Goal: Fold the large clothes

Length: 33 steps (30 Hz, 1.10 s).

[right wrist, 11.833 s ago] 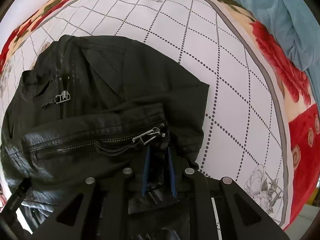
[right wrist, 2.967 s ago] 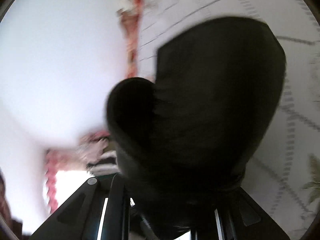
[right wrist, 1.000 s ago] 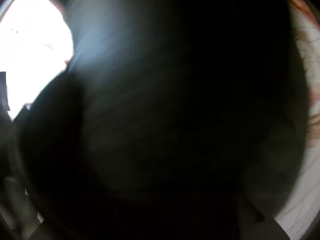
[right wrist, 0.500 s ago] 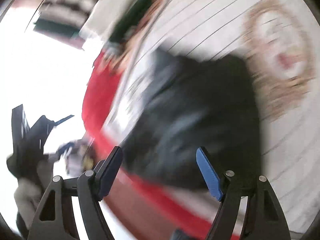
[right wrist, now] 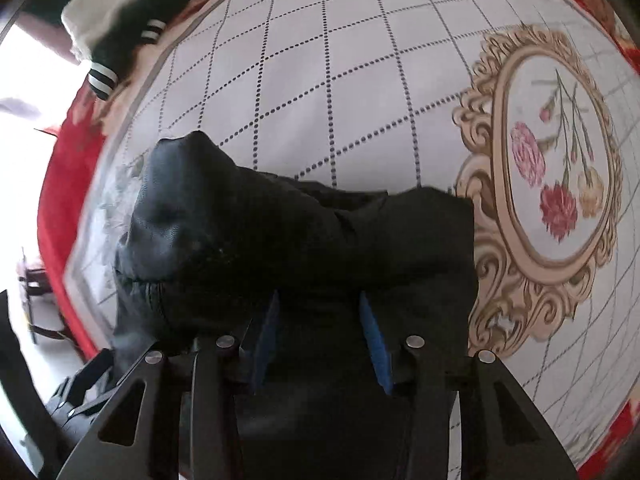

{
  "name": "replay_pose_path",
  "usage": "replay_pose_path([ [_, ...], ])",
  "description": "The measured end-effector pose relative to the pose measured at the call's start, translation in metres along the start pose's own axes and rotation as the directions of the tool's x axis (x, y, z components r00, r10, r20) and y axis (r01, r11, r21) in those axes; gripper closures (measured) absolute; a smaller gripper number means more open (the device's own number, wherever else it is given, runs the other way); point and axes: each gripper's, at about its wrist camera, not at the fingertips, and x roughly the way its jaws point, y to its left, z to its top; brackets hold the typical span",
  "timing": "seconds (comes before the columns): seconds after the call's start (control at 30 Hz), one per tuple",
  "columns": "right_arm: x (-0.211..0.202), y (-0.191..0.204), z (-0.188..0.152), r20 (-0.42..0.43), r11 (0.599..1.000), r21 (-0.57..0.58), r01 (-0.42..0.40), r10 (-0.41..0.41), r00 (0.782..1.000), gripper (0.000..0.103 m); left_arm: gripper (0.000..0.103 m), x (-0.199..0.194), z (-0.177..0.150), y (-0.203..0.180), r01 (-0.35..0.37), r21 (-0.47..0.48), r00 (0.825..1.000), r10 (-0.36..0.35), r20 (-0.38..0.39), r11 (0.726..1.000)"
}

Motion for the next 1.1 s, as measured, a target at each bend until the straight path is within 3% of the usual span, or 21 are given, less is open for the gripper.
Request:
replay_pose_path([
  [0.07,-0.013,0.006,0.000,0.044,1.000,-0.001,0.010,-0.010,0.999,0.054,0.000,-0.013,0.002,0.002,0.021,-0.011,1.000,-0.021,0.020,1.000],
  [0.1,-0.021,0.005,-0.002,0.095,1.000,0.005,-0.017,0.016,0.995,0.047,0.000,-0.021,0.002,0.004,0.032,-0.017,0.999,-0.032,0.032,0.999],
  [0.23,-0.074,-0.016,-0.024,0.337,0.984,0.045,-0.173,0.148,0.930,0.042,0.000,-0.061,-0.016,0.012,0.083,-0.046,0.994,-0.079,0.076,0.996],
  [0.3,-0.093,-0.031,-0.036,0.376,0.971,0.071,-0.230,0.187,0.907,0.032,0.000,-0.073,-0.033,0.016,0.105,-0.062,0.992,-0.100,0.075,0.993],
  [0.37,-0.100,-0.047,-0.046,0.366,0.959,0.111,-0.259,0.203,0.908,0.028,0.000,-0.078,-0.051,0.022,0.123,-0.091,0.992,-0.118,0.052,0.988],
  [0.53,-0.096,-0.085,-0.081,0.253,0.934,0.199,-0.297,0.244,0.936,0.028,0.000,-0.063,-0.080,0.023,0.147,-0.147,0.988,-0.151,-0.014,0.978],
  [0.63,-0.063,-0.106,-0.093,0.170,0.895,0.239,-0.377,0.344,0.924,0.026,0.000,-0.043,-0.092,0.029,0.182,-0.209,0.980,-0.194,-0.038,0.961],
  [0.77,-0.002,-0.140,-0.105,0.103,0.784,0.346,-0.515,0.514,0.852,0.021,0.000,-0.026,-0.094,0.039,0.213,-0.279,0.974,-0.227,-0.019,0.936],
  [0.8,0.017,-0.148,-0.107,0.103,0.703,0.382,-0.599,0.612,0.784,0.017,0.000,-0.024,-0.094,0.041,0.217,-0.292,0.973,-0.231,-0.015,0.931],
  [0.9,0.048,-0.152,-0.098,0.094,0.571,0.410,-0.711,0.749,0.656,0.010,0.000,-0.018,-0.098,0.048,0.253,-0.349,0.962,-0.271,-0.005,0.903],
  [0.97,0.059,-0.144,-0.089,0.045,0.550,0.393,-0.737,0.789,0.613,0.010,0.000,-0.016,-0.101,0.050,0.265,-0.369,0.958,-0.287,-0.003,0.891],
  [1.0,0.063,-0.138,-0.086,0.018,0.550,0.385,-0.741,0.798,0.602,0.010,0.000,-0.015,-0.103,0.050,0.272,-0.374,0.956,-0.294,-0.003,0.887],
  [1.07,0.067,-0.126,-0.079,-0.013,0.560,0.360,-0.747,0.803,0.596,0.016,0.000,-0.011,-0.107,0.053,0.306,-0.407,0.943,-0.333,0.004,0.861],
  [1.1,0.067,-0.122,-0.079,0.001,0.560,0.360,-0.746,0.800,0.601,0.028,0.000,-0.009,-0.108,0.055,0.322,-0.426,0.936,-0.352,0.008,0.846],
])
